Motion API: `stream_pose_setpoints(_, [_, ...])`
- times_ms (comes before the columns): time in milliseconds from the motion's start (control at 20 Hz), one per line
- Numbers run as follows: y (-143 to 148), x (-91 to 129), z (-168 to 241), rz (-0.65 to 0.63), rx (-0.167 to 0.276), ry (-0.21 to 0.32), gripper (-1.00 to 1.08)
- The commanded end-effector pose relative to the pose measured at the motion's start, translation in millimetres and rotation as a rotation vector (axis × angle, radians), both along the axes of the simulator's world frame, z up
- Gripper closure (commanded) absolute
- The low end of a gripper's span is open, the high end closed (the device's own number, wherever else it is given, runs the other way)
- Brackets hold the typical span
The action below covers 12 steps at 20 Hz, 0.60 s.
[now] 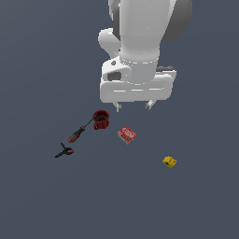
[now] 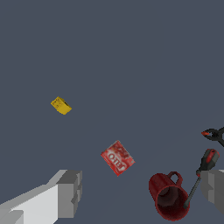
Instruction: Pick up a designated object from a clutter of objects.
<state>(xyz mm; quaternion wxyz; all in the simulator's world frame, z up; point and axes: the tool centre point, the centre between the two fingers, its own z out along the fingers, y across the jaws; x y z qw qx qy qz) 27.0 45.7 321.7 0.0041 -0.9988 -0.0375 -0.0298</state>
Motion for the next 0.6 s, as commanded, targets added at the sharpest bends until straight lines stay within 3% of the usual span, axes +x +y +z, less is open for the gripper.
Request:
stream_pose_setpoints(0, [7, 7, -9, 0.033, -0.006, 0.003, -0.92])
stream_pose_setpoints(550, [68, 48, -82, 0.285, -0.037, 0.023, -0.92])
